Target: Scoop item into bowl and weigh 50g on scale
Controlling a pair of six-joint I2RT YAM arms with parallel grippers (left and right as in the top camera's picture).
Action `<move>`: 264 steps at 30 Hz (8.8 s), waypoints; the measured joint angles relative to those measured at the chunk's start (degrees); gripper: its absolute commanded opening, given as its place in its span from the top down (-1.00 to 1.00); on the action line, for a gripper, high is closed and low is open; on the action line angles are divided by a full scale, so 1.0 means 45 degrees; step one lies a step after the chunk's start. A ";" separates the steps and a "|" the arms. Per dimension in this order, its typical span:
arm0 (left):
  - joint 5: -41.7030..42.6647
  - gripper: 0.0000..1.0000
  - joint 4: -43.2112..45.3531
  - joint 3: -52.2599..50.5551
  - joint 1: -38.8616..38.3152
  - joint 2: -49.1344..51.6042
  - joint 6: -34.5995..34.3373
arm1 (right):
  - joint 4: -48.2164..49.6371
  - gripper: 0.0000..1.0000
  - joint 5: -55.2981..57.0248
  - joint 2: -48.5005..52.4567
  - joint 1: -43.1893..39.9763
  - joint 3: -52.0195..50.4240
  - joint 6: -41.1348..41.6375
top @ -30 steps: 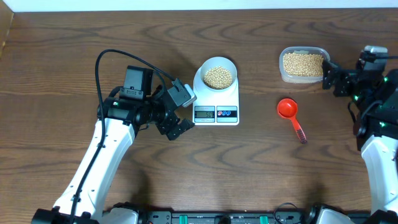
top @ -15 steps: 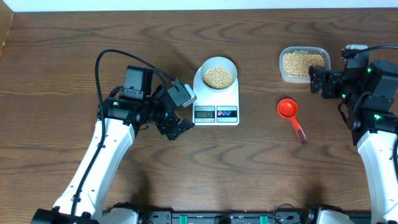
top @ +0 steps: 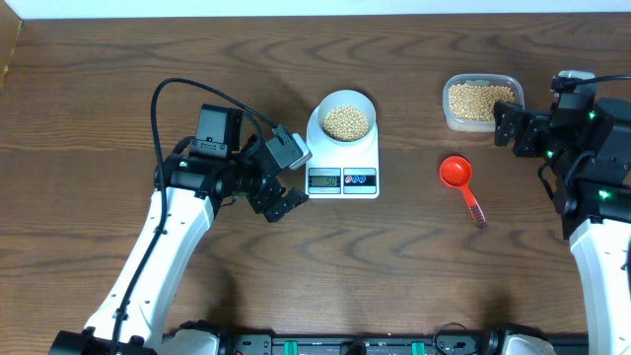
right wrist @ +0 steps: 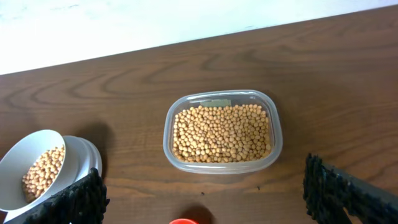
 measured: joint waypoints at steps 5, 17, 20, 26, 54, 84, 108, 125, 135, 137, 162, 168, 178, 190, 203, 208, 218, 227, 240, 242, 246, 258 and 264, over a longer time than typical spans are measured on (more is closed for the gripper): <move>0.0000 -0.90 0.0000 0.0000 0.0000 0.0000 0.0005 | -0.0049 -0.99 -0.0044 0.0000 0.0000 0.0000 0.0039; 0.0000 -0.90 0.0000 0.0000 0.0000 0.0000 0.0000 | -0.0049 -0.98 -0.0049 0.0000 0.0000 0.0000 0.0073; 0.0000 -0.90 0.0000 0.0000 0.0000 0.0000 0.0005 | -0.0049 -0.98 -0.0049 0.0000 0.0000 0.0000 0.0068; 0.0000 -0.90 0.0000 0.0000 0.0000 0.0000 0.0000 | -0.0049 -0.99 -0.0049 0.0000 0.0000 0.0000 0.0073; 0.0000 -0.90 0.0000 0.0000 0.0000 0.0000 0.0000 | -0.0306 -0.99 -0.0049 0.0000 0.0000 -0.0005 0.0005; 0.0000 -0.90 0.0005 0.0000 0.0000 0.0000 0.0000 | 0.6727 -0.99 0.1345 -0.6149 0.1651 -0.9068 -0.1851; 0.0000 -0.90 0.0000 0.0000 0.0000 0.0000 0.0000 | 0.6989 -0.98 0.1506 -1.0909 0.1651 -1.1686 -0.1812; 0.0000 -0.90 0.0000 0.0000 0.0000 0.0000 0.0005 | 0.4299 -0.99 0.1491 -1.2696 0.1651 -1.1686 -0.1807; 0.0000 -0.90 0.0000 0.0000 0.0000 0.0000 0.0000 | 0.2628 -0.99 0.1501 -1.4285 0.1651 -1.1686 -0.1812; 0.0000 -0.90 0.0000 0.0000 0.0000 0.0000 0.0005 | 0.2623 -0.99 0.1501 -1.4450 0.1651 -1.1686 -0.1817; 0.0000 -0.90 0.0000 0.0000 0.0000 0.0000 0.0000 | 0.2618 -0.98 0.1506 -1.5285 0.1656 -1.1686 -0.2380; 0.0000 -0.90 0.0000 0.0000 0.0000 0.0000 0.0005 | 0.2613 -0.98 0.1681 -1.5285 0.2118 -1.1686 -0.2385; 0.0000 -0.90 0.0000 0.0000 0.0000 0.0000 0.0000 | 0.2574 -0.99 0.1933 -1.5285 0.2191 -1.1686 -0.2424; 0.0000 -0.90 0.0000 0.0000 0.0000 0.0000 0.0000 | 0.2569 -0.99 0.1972 -1.5285 0.2191 -1.1686 -0.2720; 0.0000 -0.90 0.0000 0.0000 0.0000 0.0000 0.0005 | 0.2574 -0.99 0.1967 -1.5285 0.2191 -1.1686 -0.2905; 0.0000 -0.90 0.0000 0.0000 0.0000 0.0000 0.0000 | 0.2560 -0.99 0.2103 -1.5285 0.2191 -1.1686 -0.2759; 0.0000 -0.90 0.0000 0.0000 0.0000 0.0000 0.0005 | 0.2467 -0.99 0.3240 -1.5285 0.2200 -1.1686 -0.1549; 0.0000 -0.90 0.0000 0.0000 0.0000 0.0000 0.0000 | 0.2463 -0.99 0.3497 -1.5285 0.2200 -1.1686 -0.1161; 0.0000 -0.90 0.0000 0.0000 0.0000 0.0000 0.0000 | 0.2458 -0.98 0.3541 -1.5285 0.2249 -1.1686 -0.1146; 0.0000 -0.90 0.0000 0.0000 0.0000 0.0000 0.0000 | 0.2458 -0.98 0.3585 -1.5285 0.2399 -1.1686 -0.1151; 0.0000 -0.90 0.0000 0.0000 0.0000 0.0000 0.0005 | 0.2458 -0.99 0.3589 -1.5285 0.2715 -1.1686 -0.1224; 0.0000 -0.90 0.0000 0.0000 0.0000 0.0000 0.0000 | 0.2453 -0.98 0.3589 -1.5285 0.2764 -1.1686 -0.1311; 0.0000 -0.90 0.0000 0.0000 0.0000 0.0000 0.0005 | 0.2438 -0.98 0.3589 -1.5285 0.2764 -1.1686 -0.1316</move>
